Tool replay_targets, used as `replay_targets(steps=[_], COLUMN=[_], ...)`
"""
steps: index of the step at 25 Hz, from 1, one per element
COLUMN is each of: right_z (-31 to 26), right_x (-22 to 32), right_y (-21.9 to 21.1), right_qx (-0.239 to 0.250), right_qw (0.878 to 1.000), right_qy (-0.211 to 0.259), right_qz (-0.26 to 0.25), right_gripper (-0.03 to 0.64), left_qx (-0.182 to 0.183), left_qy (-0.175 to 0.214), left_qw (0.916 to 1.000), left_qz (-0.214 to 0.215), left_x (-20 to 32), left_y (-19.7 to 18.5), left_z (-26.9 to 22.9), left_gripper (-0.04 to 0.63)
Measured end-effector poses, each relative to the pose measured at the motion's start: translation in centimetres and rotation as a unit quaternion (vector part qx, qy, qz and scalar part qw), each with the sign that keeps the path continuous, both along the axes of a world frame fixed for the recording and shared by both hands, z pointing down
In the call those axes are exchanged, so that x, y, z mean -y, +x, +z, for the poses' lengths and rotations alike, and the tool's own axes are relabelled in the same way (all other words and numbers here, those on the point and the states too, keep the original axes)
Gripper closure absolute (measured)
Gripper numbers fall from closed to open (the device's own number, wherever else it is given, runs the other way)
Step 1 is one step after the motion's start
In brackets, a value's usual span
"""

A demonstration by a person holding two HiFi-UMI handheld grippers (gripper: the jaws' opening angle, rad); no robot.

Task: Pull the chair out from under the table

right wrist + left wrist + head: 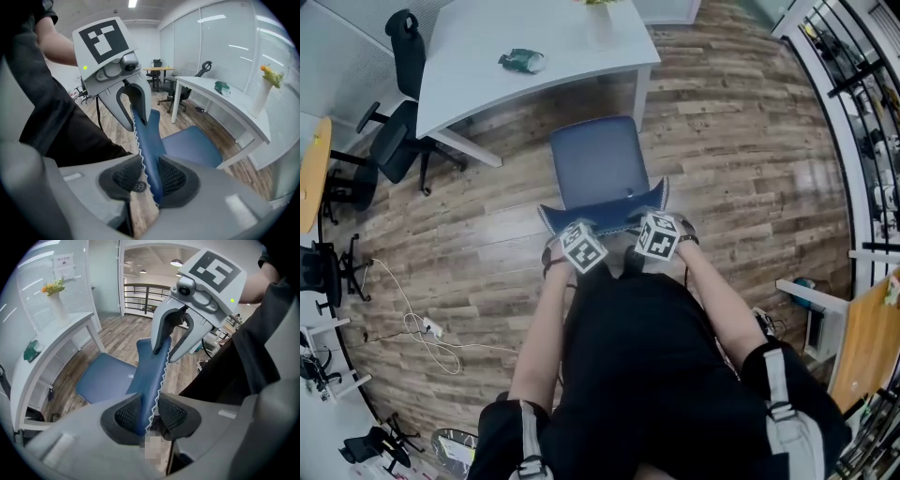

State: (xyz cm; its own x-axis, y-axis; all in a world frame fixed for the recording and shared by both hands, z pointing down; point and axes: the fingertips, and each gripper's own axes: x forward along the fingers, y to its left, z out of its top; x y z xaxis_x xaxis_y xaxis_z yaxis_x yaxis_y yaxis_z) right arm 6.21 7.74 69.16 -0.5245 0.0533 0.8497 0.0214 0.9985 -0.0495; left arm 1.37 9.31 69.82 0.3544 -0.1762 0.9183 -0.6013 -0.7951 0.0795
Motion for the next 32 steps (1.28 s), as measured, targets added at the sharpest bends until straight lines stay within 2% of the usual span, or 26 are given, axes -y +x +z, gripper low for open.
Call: replay_targets(steps=[7,16,22,25,32], right_z=[-0.9,-1.2,-1.4,-1.5,-1.6], right_x=[2.3,4.0,5.9,6.2,6.3], right_y=[-0.6,-1.1,-1.6,-1.8,-1.7], right_qx=[0.023,0.042,0.057,0.056,0.041], right_qw=[0.999,0.995,0.99,0.989,0.992], right_qy=[0.037,0.082,0.117,0.116,0.088], right_qz=[0.014,0.024,0.059,0.067,0.074], right_gripper=[0.491,0.484,0.468,0.461,0.457], left_qx=[0.012,0.007,0.025,0.031,0.032], left_qy=[0.044,0.068,0.141,0.161,0.169], left_qw=[0.9989,0.9977,0.9897,0.9863,0.9849], left_qz=[-0.012,0.002,0.012,0.014,0.016], left_x=[2.3,3.9,5.6,5.8,5.9], left_y=[-0.7,-1.3,-1.7,-1.8,-1.8], left_z=[-0.8,-1.4,-1.7,-1.7,-1.8], left_gripper=[0.477,0.477,0.476,0.474,0.473])
